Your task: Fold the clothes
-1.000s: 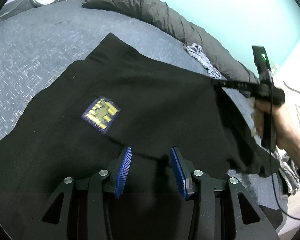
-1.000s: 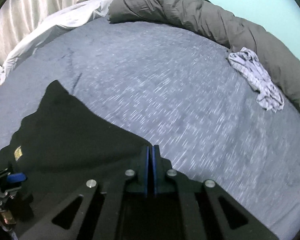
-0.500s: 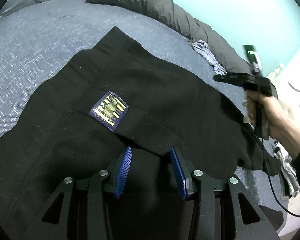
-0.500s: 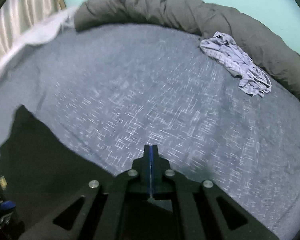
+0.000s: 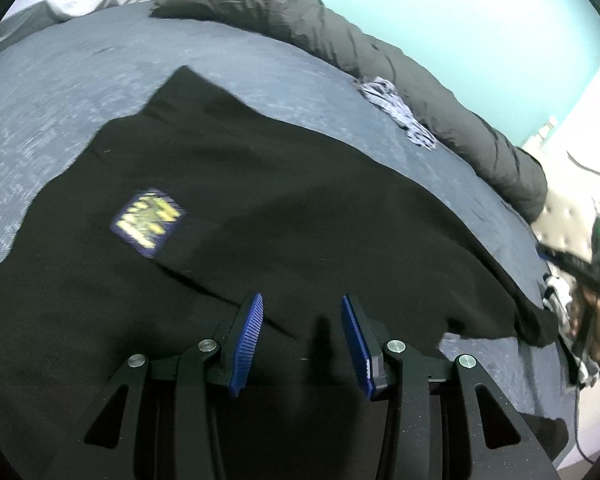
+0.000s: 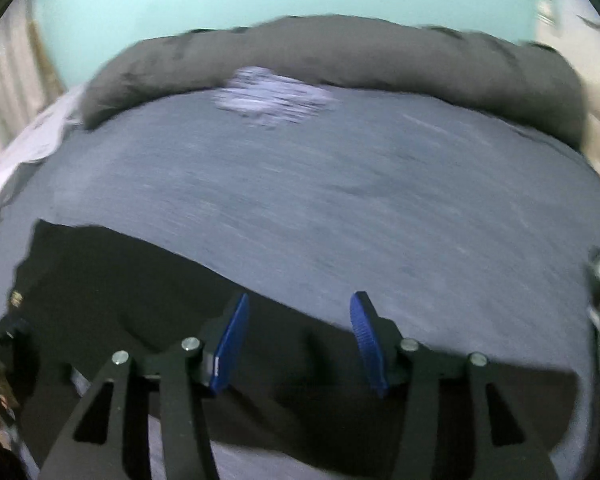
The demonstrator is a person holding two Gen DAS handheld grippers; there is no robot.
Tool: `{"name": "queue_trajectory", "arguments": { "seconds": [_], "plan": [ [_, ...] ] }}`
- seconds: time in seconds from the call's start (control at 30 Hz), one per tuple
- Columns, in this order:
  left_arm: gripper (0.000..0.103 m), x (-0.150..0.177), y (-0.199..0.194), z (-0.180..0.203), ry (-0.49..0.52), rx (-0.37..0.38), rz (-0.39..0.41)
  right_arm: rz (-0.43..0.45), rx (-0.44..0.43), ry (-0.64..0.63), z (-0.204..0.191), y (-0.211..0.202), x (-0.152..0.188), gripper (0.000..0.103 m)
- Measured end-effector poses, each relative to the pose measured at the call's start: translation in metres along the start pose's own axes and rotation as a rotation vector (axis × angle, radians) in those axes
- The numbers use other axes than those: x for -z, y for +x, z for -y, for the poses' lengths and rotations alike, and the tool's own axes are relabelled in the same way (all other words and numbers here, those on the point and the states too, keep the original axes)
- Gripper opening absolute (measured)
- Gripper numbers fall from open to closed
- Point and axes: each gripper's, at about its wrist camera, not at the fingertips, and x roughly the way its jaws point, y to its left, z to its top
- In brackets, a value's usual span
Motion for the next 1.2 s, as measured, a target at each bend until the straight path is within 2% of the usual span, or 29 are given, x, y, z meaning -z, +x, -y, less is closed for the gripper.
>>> {"name": "queue_trajectory", "arguments": {
  "seconds": [0.13, 0.27, 0.33, 0.4, 0.63, 0.77, 0.8, 0.83, 0.87, 0.93, 1.03, 1.2],
  "plan": [
    [0.045, 0.004, 0.004, 0.017, 0.029, 0.001, -0.002, -0.005, 0.112, 0.105, 0.071, -0.022, 0.034, 0.054],
    [0.045, 0.007, 0.009, 0.027, 0.049, -0.005, -0.005, -0.015, 0.177, 0.142, 0.111, -0.034, 0.054, 0.054],
    [0.045, 0.008, 0.012, 0.031, 0.06, -0.009, -0.007, -0.027, 0.199, 0.167, 0.128, -0.036, 0.062, 0.06],
    [0.045, 0.009, 0.014, 0.034, 0.07, -0.012, -0.009, -0.039, 0.222, 0.2, 0.145, -0.036, 0.07, 0.061],
    [0.045, 0.014, 0.021, 0.046, 0.103, -0.025, -0.015, -0.066, 0.236, 0.34, 0.198, -0.026, 0.094, 0.062],
    [0.045, 0.016, 0.023, 0.047, 0.111, -0.034, -0.016, -0.036, 0.167, 0.35, 0.2, -0.024, 0.094, 0.062],
    [0.045, 0.017, 0.023, 0.047, 0.113, -0.036, -0.017, -0.028, 0.15, 0.352, 0.2, -0.023, 0.094, 0.052],
    [0.045, 0.017, 0.024, 0.047, 0.114, -0.038, -0.018, -0.02, 0.133, 0.354, 0.2, -0.023, 0.094, 0.029],
    [0.045, 0.017, 0.024, 0.047, 0.115, -0.04, -0.018, -0.013, 0.118, 0.354, 0.2, -0.022, 0.094, 0.02],
    [0.045, 0.018, 0.025, 0.048, 0.116, -0.043, -0.019, 0.008, 0.104, 0.339, 0.197, -0.023, 0.088, 0.009],
    [0.045, 0.018, 0.026, 0.048, 0.12, -0.047, -0.02, 0.046, 0.092, 0.331, 0.197, -0.026, 0.075, 0.006],
    [0.045, 0.021, 0.028, 0.05, 0.127, -0.06, -0.021, 0.074, 0.172, 0.342, 0.211, -0.03, 0.048, 0.005]
  ]
}}
